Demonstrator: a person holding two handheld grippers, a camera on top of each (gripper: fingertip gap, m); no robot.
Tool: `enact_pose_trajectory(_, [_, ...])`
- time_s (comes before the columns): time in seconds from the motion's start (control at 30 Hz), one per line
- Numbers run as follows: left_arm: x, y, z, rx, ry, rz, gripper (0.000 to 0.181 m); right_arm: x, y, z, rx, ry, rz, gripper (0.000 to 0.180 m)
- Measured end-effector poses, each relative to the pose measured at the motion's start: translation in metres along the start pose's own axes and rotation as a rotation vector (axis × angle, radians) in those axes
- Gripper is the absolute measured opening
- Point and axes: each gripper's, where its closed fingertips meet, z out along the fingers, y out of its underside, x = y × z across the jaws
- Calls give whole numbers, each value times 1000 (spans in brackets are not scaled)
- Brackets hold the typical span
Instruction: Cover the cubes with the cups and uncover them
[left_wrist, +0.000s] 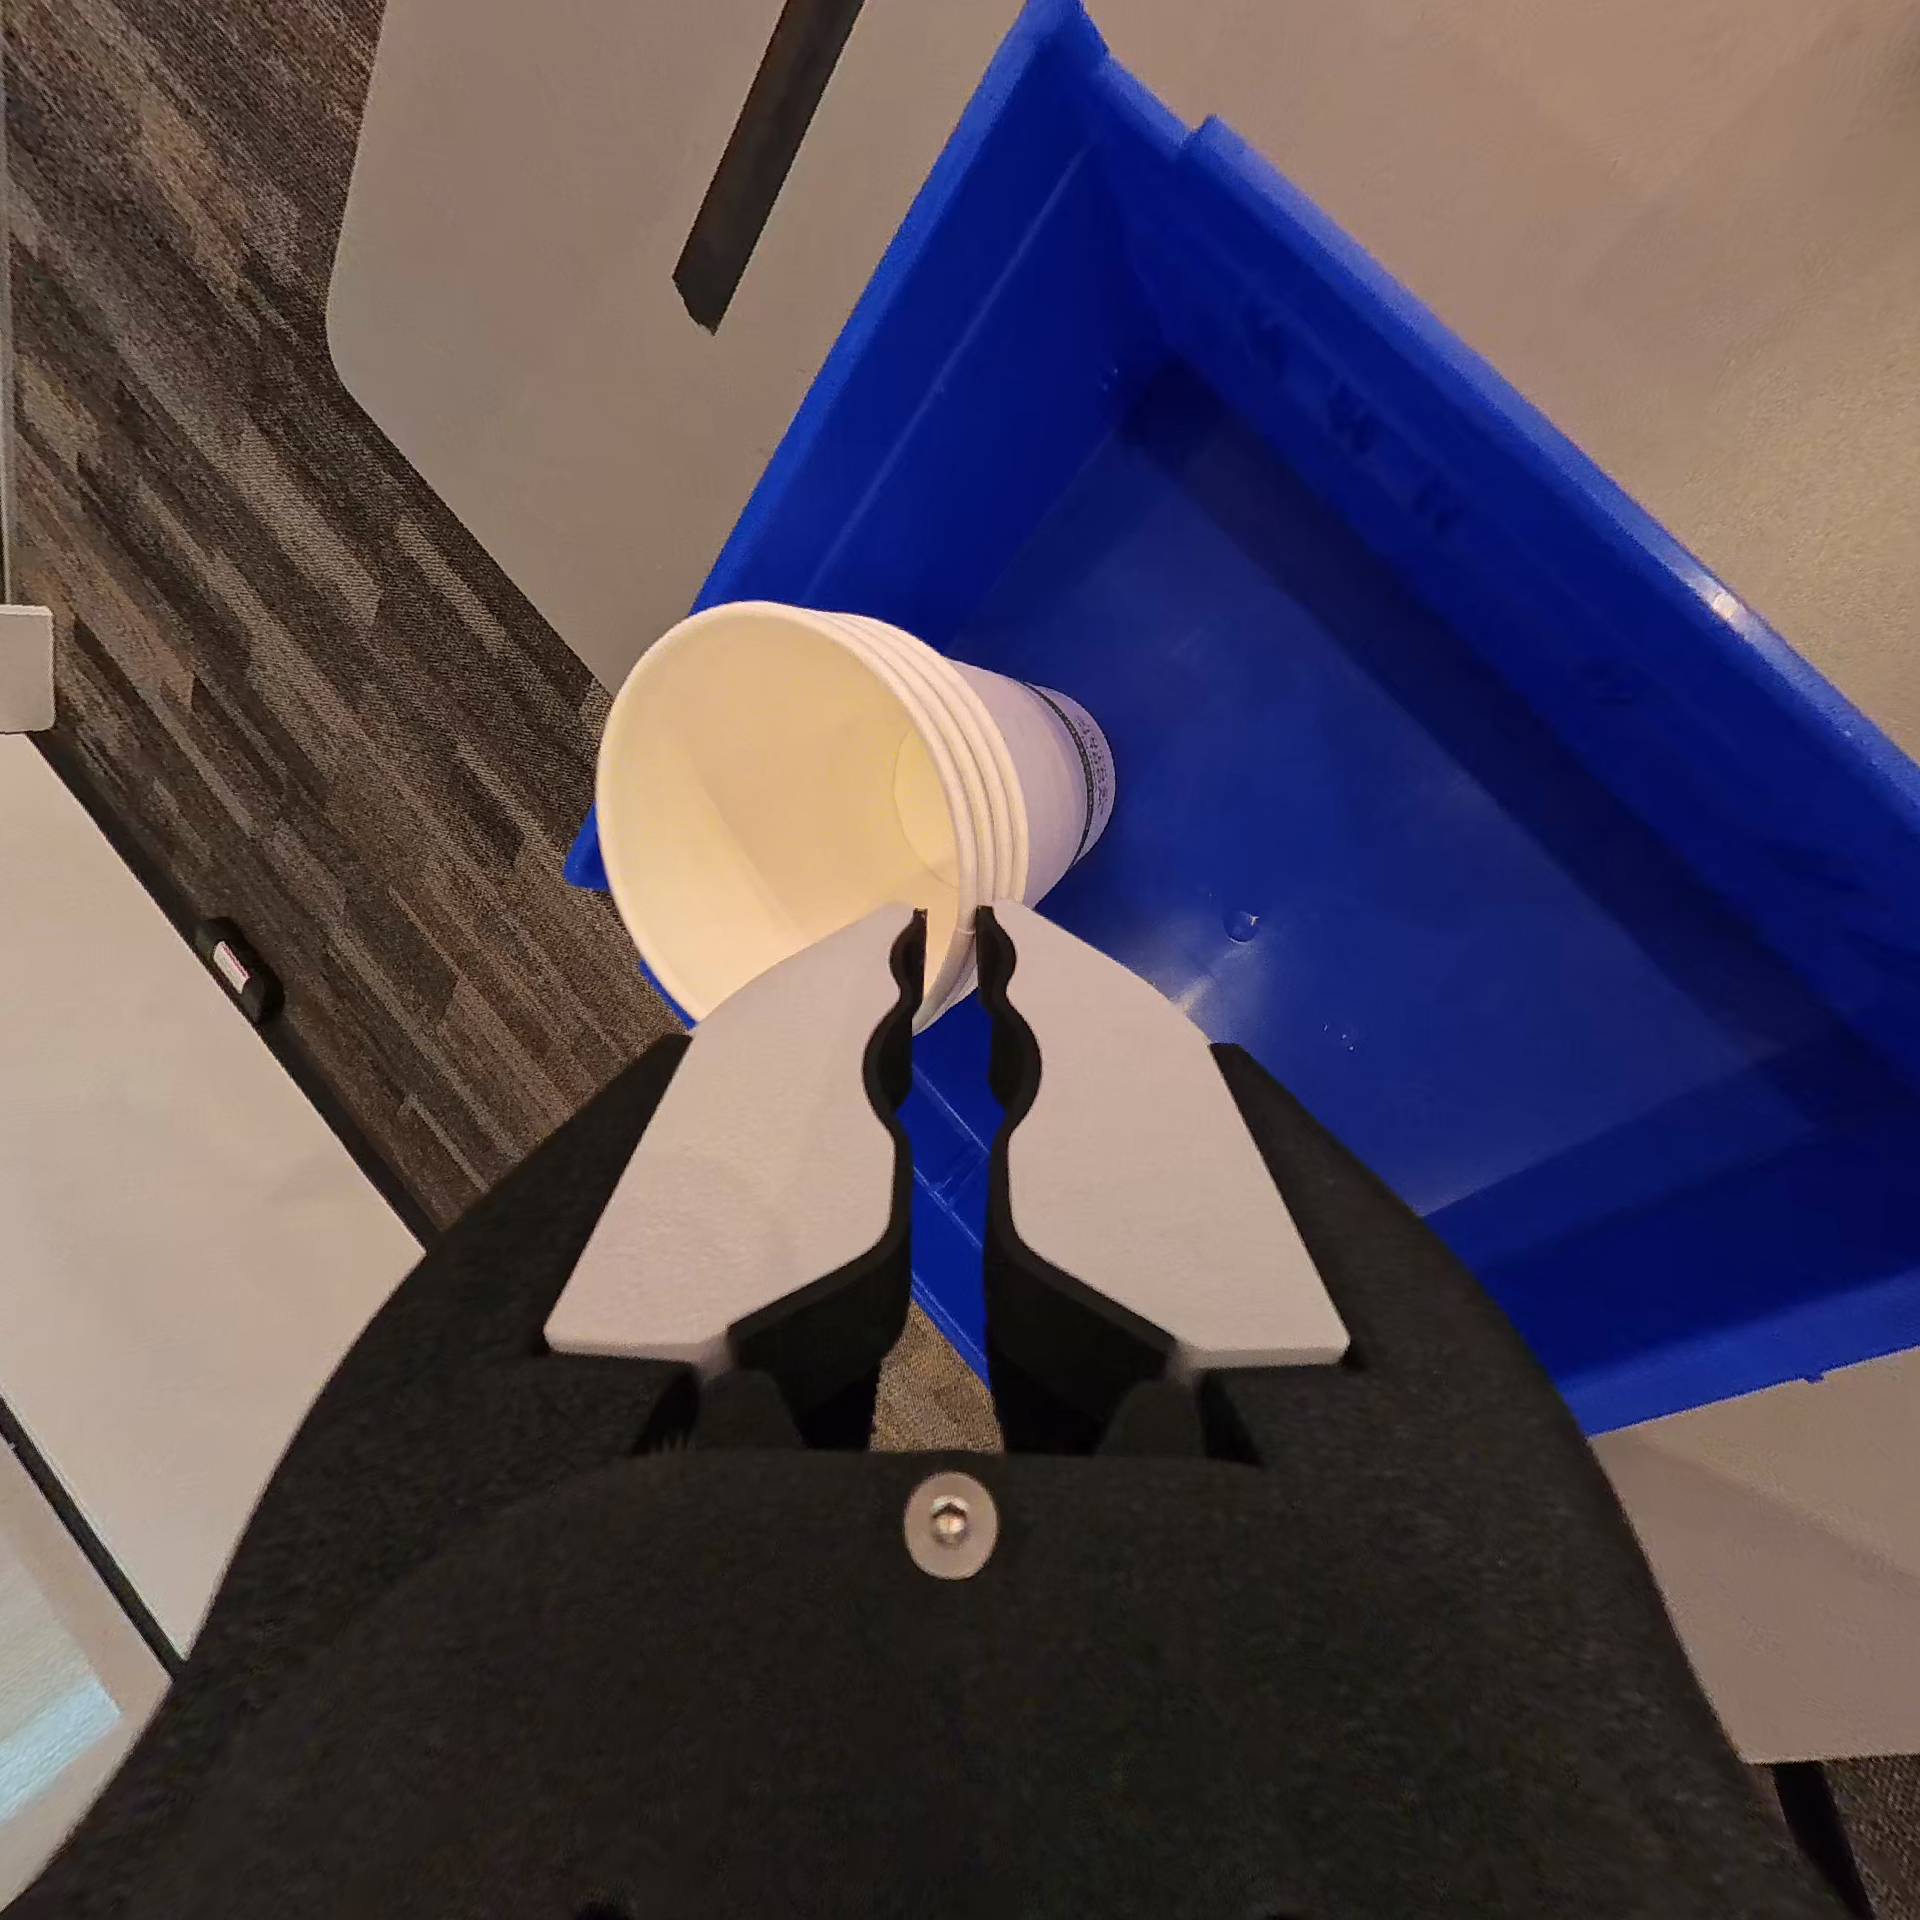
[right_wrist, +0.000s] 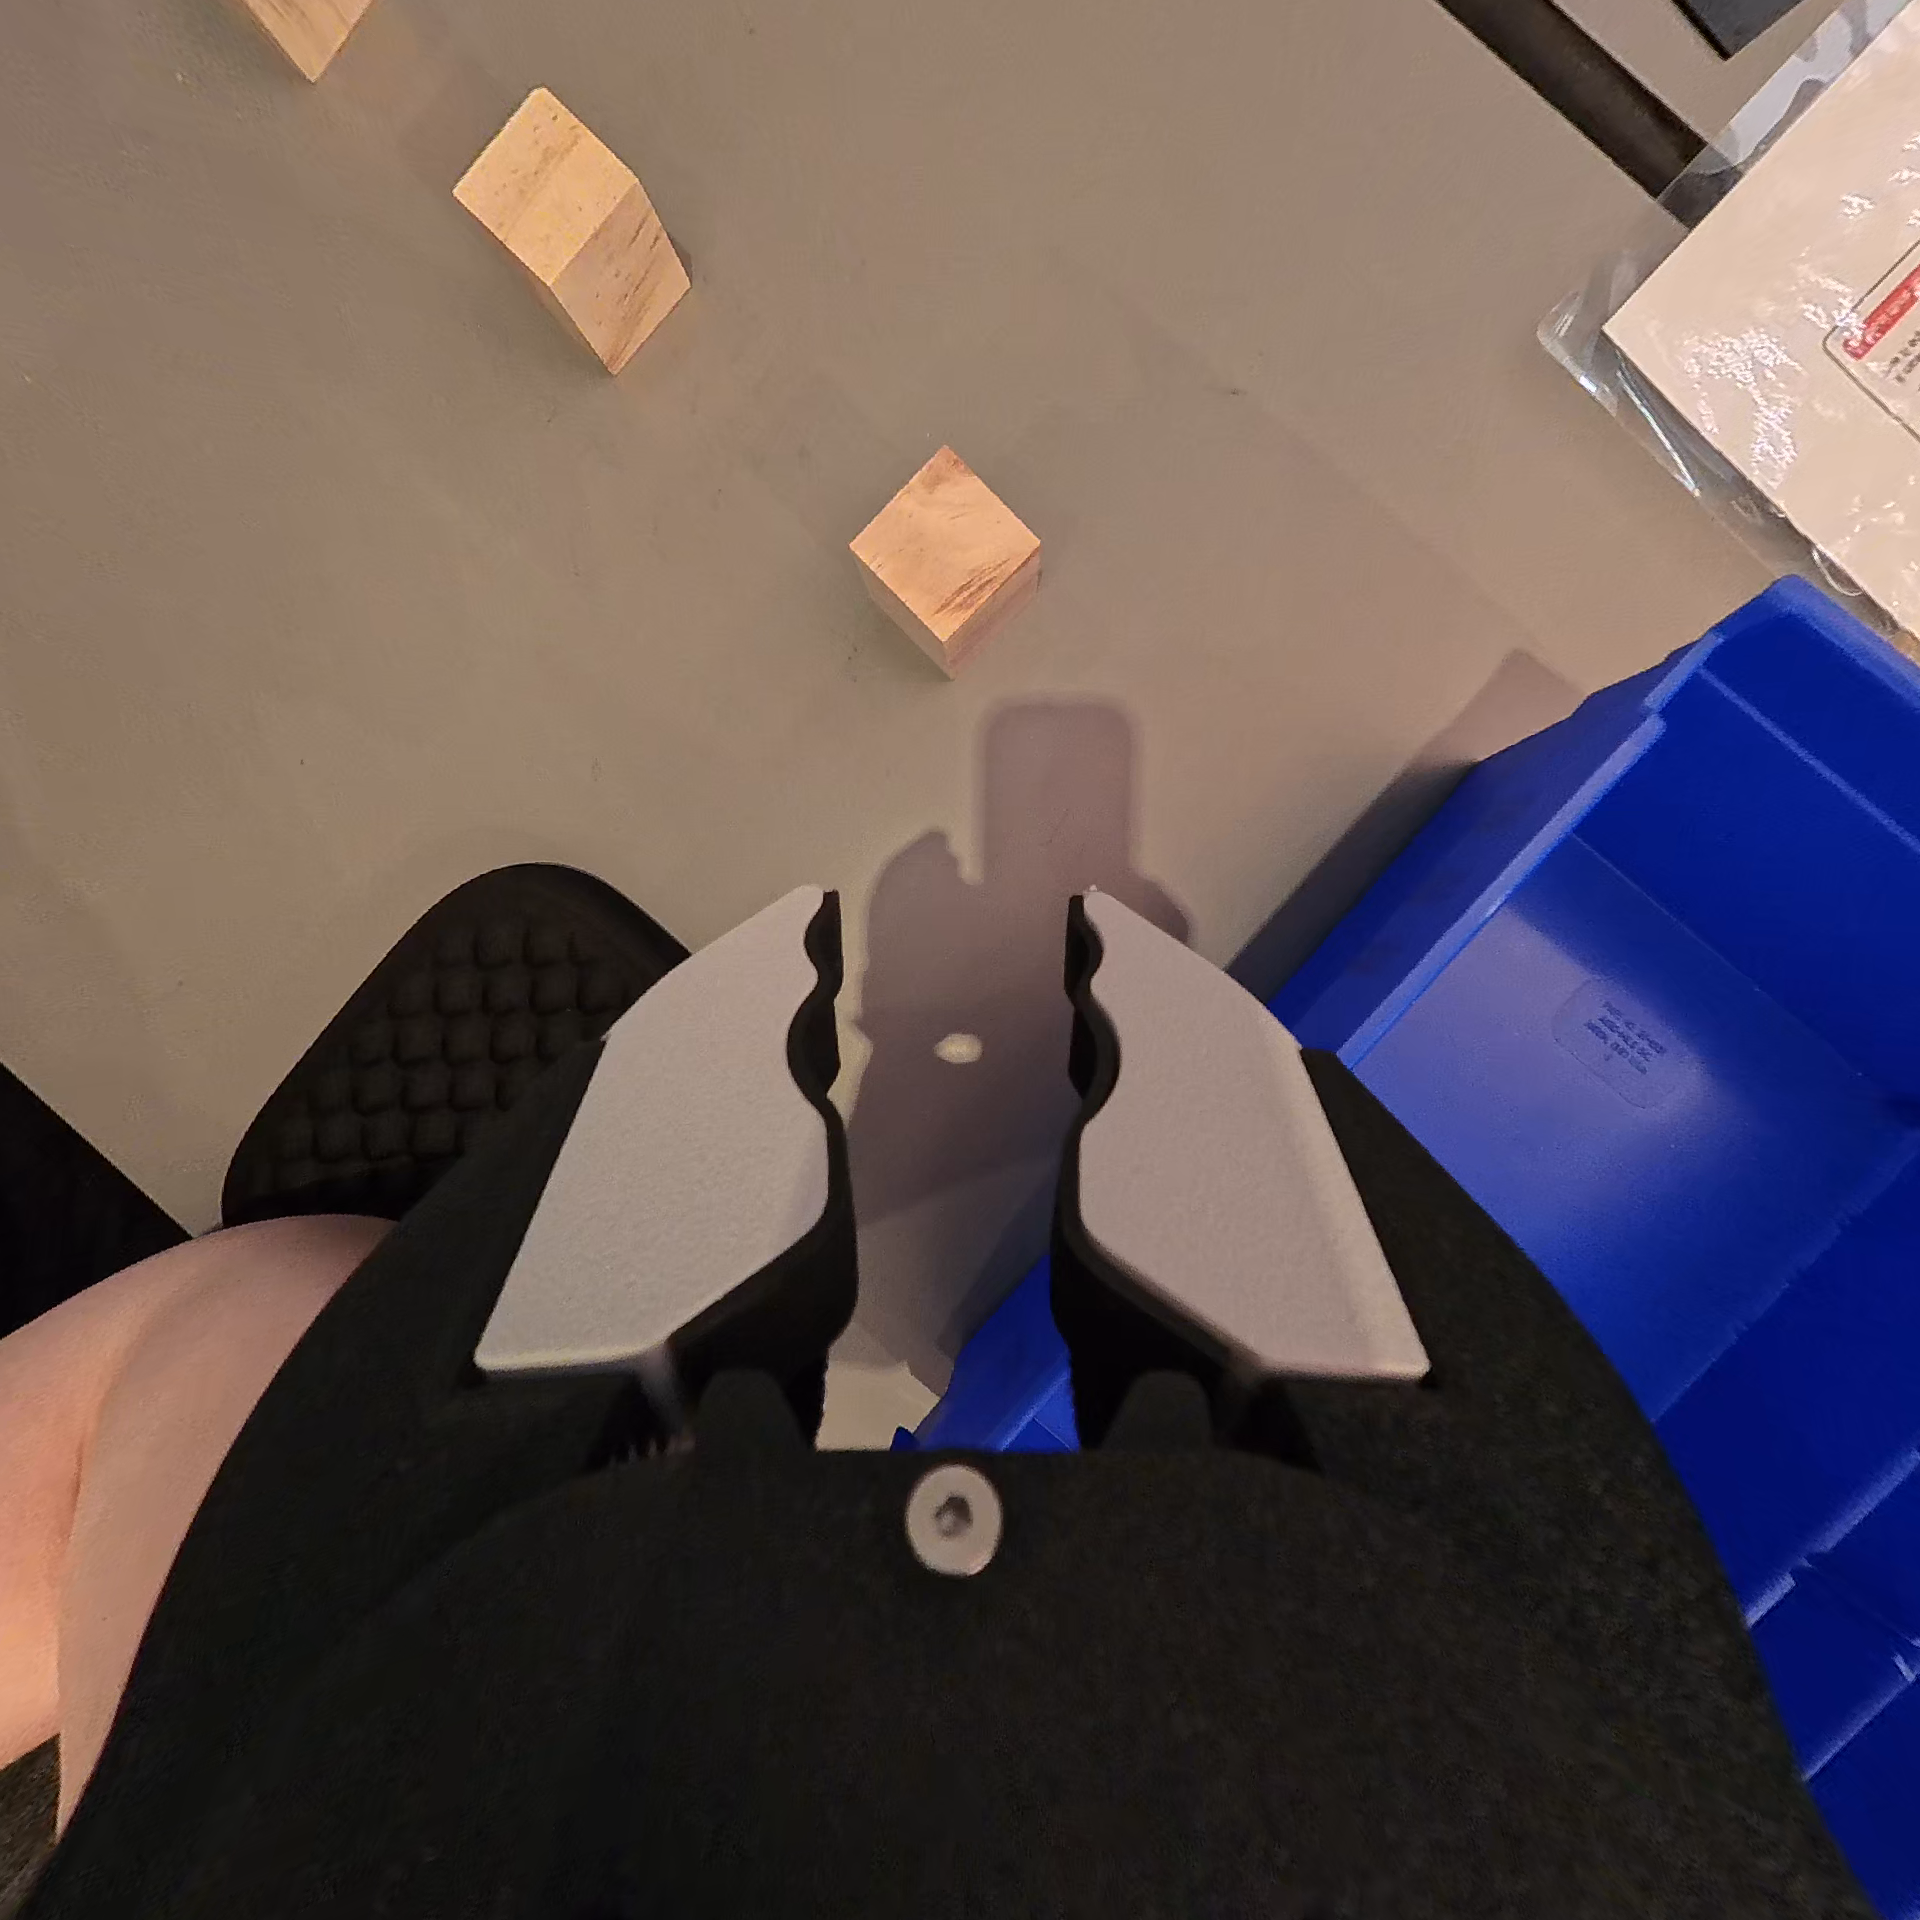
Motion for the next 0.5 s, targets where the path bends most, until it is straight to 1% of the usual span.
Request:
enact_pose_trajectory(0.13, [0,-2,0,6,-2,0,4,-1,0,1,-6,-4,-1,41])
enact_pose_trajectory(0.5, [-6,-3,-4,14,-20,-13,4,-2,1,2,-19,-14,-4,41])
